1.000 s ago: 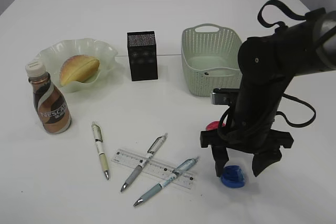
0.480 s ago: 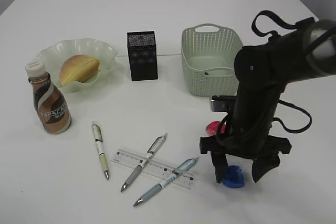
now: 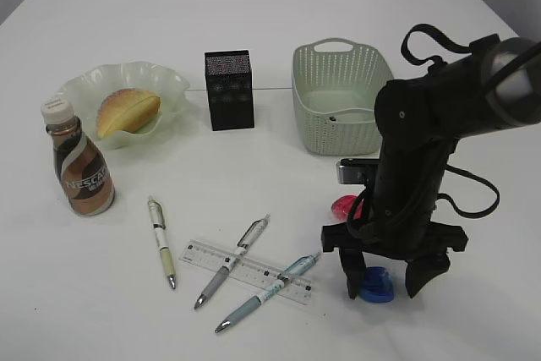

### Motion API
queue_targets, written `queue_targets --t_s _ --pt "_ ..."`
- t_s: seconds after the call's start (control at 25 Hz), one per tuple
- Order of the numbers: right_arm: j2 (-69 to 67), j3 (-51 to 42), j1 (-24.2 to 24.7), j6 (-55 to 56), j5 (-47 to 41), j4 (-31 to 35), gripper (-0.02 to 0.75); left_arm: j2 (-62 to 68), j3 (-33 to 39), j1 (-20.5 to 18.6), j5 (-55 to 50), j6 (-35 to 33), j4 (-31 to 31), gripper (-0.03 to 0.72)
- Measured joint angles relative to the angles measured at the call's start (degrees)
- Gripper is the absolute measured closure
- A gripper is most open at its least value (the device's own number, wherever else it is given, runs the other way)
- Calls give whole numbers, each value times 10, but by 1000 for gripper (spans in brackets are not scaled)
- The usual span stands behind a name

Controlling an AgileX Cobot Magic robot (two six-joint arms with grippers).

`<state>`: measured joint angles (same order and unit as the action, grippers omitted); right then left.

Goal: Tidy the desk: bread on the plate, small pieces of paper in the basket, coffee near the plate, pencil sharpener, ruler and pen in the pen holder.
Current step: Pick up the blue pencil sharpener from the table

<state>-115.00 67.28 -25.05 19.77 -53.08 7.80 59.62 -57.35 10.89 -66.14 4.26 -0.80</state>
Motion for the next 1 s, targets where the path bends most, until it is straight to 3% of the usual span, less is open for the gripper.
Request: queue_targets --t_s 0.56,0.64,0.84,1.0 --pt "0 0 0 -1 7 0 178 0 0 0 -6 0 0 221" --pt "0 0 0 -1 7 0 206 0 0 0 -13 0 0 221" --pt "0 0 0 -1 8 0 371 0 0 0 -20 0 0 228" --pt "0 2 0 -2 5 0 399 0 0 0 -22 0 0 230"
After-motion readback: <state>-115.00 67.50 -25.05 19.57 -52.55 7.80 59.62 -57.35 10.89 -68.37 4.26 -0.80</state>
